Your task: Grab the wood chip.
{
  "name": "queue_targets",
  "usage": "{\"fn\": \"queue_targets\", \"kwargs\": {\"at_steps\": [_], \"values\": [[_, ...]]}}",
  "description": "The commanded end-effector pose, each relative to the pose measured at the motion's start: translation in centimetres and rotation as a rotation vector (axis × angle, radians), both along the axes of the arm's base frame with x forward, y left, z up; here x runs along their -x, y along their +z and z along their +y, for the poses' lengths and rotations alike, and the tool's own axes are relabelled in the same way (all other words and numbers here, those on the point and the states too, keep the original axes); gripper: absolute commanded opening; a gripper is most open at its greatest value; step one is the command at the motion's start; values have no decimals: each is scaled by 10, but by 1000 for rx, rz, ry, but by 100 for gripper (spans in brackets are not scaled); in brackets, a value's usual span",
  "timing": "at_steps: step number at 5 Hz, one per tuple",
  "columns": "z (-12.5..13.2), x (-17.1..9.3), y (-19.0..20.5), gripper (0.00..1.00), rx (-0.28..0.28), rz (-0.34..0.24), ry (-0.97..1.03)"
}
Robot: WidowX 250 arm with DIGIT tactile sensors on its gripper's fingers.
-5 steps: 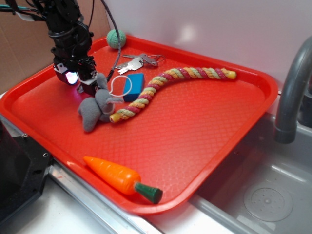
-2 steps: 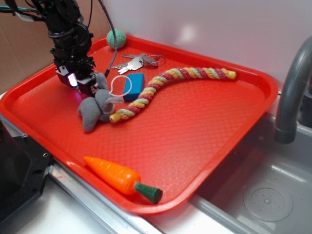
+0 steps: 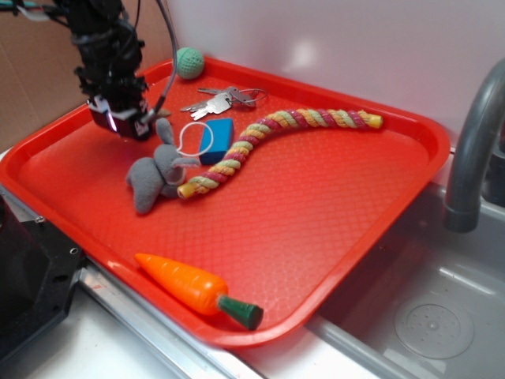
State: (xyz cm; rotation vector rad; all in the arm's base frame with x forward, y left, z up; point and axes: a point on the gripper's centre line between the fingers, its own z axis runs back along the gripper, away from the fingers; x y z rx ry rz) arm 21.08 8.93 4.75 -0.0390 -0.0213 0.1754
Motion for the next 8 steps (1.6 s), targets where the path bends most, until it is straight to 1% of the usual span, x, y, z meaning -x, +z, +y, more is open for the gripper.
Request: {"fn": "queue_targets", "kwargs": {"at_steps": [1,2,3,4,5,6,7,8], "values": [[5,2,104,0,-25,-189,-56],[-11,10,132,0,-10,-186,-72],[-17,13,128,79,7,-147,-71],[-14,14,108,100,-9,-105,-60],[-14,15,96,100,-27,-80,-36],[-10,13,66,100,-80,-86,6],[-4,18,27,100,-90,-48,-14],[18,39,4,100,-121,-10,195]]}}
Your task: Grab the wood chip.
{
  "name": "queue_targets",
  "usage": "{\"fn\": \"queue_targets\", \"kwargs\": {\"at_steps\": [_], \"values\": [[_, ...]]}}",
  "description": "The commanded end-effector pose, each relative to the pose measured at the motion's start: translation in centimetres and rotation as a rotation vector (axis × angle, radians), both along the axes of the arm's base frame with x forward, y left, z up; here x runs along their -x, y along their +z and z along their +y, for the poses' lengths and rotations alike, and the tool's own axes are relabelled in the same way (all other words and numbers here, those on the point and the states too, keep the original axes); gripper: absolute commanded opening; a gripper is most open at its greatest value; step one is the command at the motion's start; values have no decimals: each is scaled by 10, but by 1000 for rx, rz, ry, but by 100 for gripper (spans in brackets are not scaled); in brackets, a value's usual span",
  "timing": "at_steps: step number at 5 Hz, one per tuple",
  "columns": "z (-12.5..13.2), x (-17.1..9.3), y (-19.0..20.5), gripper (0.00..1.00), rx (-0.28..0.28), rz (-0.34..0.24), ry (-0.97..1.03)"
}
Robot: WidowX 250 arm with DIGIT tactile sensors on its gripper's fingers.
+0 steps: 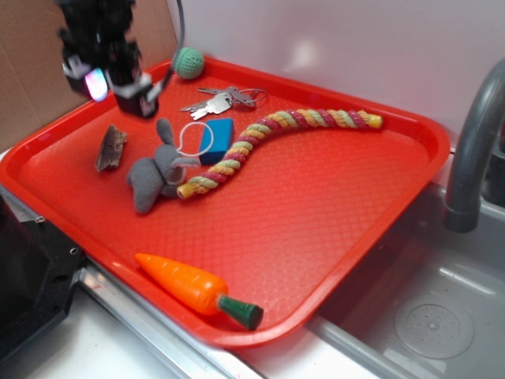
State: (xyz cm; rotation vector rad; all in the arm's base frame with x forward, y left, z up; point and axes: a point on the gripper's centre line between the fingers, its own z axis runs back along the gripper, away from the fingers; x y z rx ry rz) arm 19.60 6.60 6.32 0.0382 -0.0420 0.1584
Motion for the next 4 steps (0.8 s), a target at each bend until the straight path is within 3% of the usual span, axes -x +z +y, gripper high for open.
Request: {"fn": "queue_targets", "kwargs": {"at_steps": [1,2,4], "values": [[57,32,-15,100,-62,-84,463],[65,23,-19,100,-80,-81,530],[60,3,-33,100,-17,-105,417]]}}
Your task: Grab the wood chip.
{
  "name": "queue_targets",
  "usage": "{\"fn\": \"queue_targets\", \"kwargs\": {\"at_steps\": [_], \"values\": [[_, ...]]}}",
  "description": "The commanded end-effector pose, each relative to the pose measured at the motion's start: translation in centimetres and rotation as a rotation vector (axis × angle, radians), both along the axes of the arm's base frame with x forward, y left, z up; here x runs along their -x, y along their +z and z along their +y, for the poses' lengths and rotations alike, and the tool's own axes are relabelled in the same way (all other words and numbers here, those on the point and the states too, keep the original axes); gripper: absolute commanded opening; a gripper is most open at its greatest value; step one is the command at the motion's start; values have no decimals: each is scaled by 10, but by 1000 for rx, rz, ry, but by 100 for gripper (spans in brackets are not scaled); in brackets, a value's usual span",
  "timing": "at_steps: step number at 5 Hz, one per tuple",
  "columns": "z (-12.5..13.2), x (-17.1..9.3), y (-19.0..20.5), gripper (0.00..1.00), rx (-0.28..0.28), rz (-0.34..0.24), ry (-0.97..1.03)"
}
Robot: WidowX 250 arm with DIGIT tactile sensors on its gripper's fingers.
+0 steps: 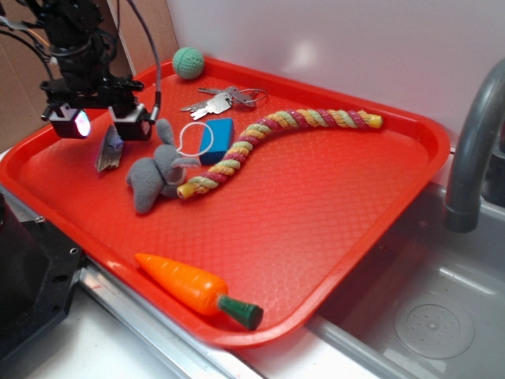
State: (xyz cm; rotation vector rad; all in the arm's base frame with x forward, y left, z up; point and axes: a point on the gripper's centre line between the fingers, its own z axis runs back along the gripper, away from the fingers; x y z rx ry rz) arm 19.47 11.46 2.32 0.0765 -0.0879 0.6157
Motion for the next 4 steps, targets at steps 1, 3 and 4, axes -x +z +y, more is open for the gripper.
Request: {"fn": "queue_targets", "kwargs": {"at_steps": [1,3,4], "values": [[7,0,2,100,17,-53,-54],[-2,-3,2,0,24,-58,-61],[-6,-4,4,0,28,-54,-76]]}}
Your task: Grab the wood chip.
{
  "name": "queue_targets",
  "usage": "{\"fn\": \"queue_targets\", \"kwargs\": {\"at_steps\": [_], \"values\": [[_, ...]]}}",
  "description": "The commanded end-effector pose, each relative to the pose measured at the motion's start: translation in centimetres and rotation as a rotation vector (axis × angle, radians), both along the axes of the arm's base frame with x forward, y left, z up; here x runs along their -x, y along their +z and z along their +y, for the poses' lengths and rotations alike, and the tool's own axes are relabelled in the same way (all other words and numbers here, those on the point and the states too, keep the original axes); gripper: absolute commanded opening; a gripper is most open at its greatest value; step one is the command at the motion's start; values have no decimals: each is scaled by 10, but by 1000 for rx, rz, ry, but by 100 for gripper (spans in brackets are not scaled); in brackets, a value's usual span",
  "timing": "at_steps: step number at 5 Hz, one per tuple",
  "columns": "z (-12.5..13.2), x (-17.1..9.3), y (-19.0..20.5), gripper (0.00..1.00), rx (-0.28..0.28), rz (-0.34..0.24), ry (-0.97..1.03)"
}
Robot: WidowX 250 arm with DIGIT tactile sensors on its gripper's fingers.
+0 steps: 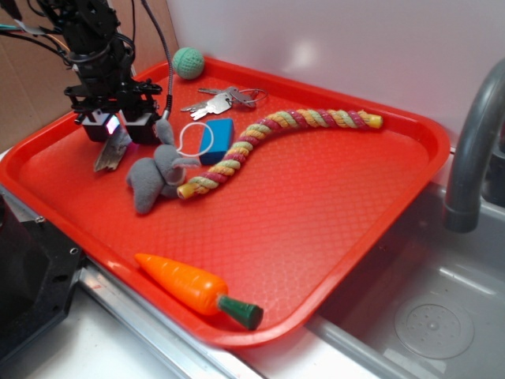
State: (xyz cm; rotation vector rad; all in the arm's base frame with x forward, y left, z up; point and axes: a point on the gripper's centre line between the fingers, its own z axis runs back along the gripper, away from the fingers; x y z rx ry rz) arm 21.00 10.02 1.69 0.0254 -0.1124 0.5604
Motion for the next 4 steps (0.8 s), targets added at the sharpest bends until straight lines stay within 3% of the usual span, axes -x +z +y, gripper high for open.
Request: {"fn": "queue_targets", "kwargs": {"at_steps": [1,3,4], "values": [[-1,4,40,0,-14,-41,-117],[-53,-4,139,0,-109,-49,-427],[-59,9,190,0,-36,-115,-414]]}}
